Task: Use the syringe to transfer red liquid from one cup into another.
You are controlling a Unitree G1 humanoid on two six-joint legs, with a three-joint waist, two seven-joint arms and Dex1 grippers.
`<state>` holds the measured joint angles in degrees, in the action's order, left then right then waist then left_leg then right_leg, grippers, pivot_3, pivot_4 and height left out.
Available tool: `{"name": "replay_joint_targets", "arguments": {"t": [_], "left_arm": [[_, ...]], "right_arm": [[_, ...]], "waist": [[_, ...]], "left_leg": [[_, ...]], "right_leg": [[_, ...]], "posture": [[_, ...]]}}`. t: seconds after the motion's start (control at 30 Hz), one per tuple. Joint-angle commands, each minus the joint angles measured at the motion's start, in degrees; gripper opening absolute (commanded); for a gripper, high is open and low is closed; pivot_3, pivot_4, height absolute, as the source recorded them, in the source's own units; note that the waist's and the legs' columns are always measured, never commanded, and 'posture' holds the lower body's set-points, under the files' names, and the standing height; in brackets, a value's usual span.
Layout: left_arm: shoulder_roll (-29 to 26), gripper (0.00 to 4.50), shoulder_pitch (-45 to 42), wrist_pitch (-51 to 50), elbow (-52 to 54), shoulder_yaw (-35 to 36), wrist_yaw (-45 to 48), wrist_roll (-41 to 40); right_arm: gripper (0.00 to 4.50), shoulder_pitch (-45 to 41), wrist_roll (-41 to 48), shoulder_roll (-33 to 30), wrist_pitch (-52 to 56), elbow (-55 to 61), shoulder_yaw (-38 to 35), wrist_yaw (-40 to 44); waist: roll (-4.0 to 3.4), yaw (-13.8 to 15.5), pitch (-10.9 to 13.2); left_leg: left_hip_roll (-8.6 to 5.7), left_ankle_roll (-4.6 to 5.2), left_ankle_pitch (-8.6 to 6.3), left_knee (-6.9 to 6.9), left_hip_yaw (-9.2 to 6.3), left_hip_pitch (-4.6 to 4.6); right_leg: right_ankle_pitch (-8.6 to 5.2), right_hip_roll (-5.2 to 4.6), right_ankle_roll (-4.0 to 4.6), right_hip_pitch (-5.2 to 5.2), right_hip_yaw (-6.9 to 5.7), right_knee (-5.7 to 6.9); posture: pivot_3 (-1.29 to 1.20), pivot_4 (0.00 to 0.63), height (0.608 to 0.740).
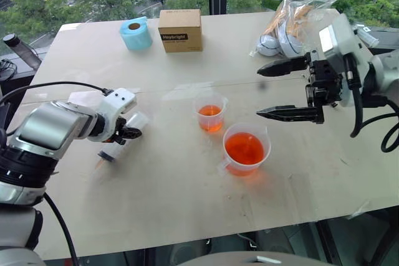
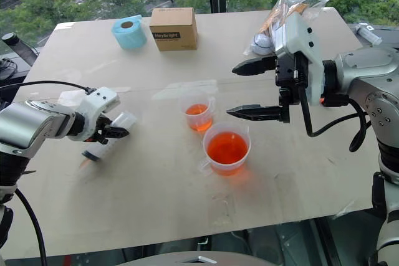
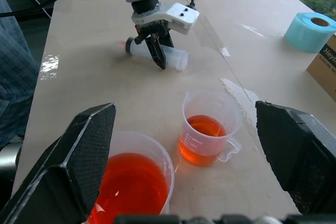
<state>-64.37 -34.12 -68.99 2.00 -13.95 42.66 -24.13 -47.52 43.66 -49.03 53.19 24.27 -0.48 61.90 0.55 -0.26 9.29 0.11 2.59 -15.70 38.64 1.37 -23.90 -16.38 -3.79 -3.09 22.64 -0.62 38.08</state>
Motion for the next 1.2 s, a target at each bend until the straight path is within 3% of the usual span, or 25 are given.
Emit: {"name": "replay_joint_targets", "arguments": {"t": [0.03, 0.2, 0.27, 0.33, 0.47, 0.63, 0.8, 1.2], "left_arm": [[0.95, 1.38, -2.61, 2.63, -0.99, 4.89, -0.61, 1.59], [1.41, 1.38, -6.08, 9.67, -2.88, 18.15, 0.78, -1.01], [1.95, 1.38, -7.98, 12.7, -0.71, 27.53, 4.68, -6.74], [4.54, 1.38, -9.42, 15.35, 2.95, 34.64, 7.05, -12.66], [13.19, 1.38, -9.93, 14.0, 14.88, 38.96, 4.48, -24.39], [30.41, 1.38, -7.32, 15.24, 28.62, 31.61, -7.42, -31.71], [41.49, 1.38, -2.94, 24.97, 31.92, 25.35, -6.87, -29.9], [44.82, 1.38, 10.46, 41.0, 27.74, 12.53, 5.59, -19.58]], "right_arm": [[4.5, -0.14, 1.23, -1.2, -0.04, 2.04, -2.02, -0.89], [4.5, 1.6, 7.65, -3.68, 4.32, 2.64, -6.83, -1.08], [4.5, 2.01, 10.96, -4.02, 5.74, 0.71, -10.23, -1.85], [4.5, 1.79, 13.16, -2.78, 4.99, -1.53, -13.0, -2.9], [4.5, 0.58, 14.44, -0.82, 2.81, -7.15, -15.84, -4.17], [4.5, -2.09, 18.54, 2.06, 2.94, -13.33, -19.91, -8.74], [4.5, -3.06, 23.15, 4.56, 3.67, -13.23, -22.66, -14.5], [4.5, 4.61, 29.47, 4.52, 4.63, -4.12, -20.79, -21.21]], "waist": [[0.03, 0.13, 0.01], [0.38, -0.01, 0.12], [0.43, -0.12, 0.14], [0.53, -0.3, 0.15], [0.5, -0.28, 0.12], [0.52, 0.04, 0.11], [0.51, -0.32, 0.11], [0.34, -0.07, 0.01]], "left_leg": [[0.0, 0.0, 0.0, 0.01, -0.03, 0.0], [0.04, -0.01, 0.0, 0.05, -0.11, -0.08], [0.02, 0.0, 0.0, 0.05, -0.07, -0.1], [0.03, 0.0, 0.0, 0.06, -0.1, -0.18], [0.03, -0.01, 0.0, 0.12, -0.1, -0.08], [0.04, 0.02, -0.02, 0.49, -0.21, 0.03], [0.05, 0.05, -0.03, 0.48, -0.2, 0.09], [0.05, 0.08, -0.05, 0.5, -0.17, 0.12]], "right_leg": [[0.0, -0.01, 0.0, 0.0, 0.0, 0.01], [0.0, -0.2, 0.0, 0.02, 0.0, -0.01], [0.0, -0.23, 0.0, 0.02, -0.03, -0.07], [0.0, -0.24, 0.0, 0.03, -0.05, -0.09], [0.01, -0.29, -0.01, -0.08, -0.03, -0.09], [0.02, -0.27, -0.03, -0.39, -0.07, 0.06], [0.04, -0.24, -0.06, -0.48, -0.06, 0.02], [0.04, -0.22, -0.06, -0.5, -0.06, -0.01]], "posture": [[0.0, 0.15, 0.74], [0.0, 0.15, 0.74], [0.0, 0.15, 0.74], [0.0, 0.15, 0.74], [0.0, 0.15, 0.74], [0.0, 0.15, 0.74], [0.0, 0.15, 0.74], [0.0, 0.15, 0.74]]}}
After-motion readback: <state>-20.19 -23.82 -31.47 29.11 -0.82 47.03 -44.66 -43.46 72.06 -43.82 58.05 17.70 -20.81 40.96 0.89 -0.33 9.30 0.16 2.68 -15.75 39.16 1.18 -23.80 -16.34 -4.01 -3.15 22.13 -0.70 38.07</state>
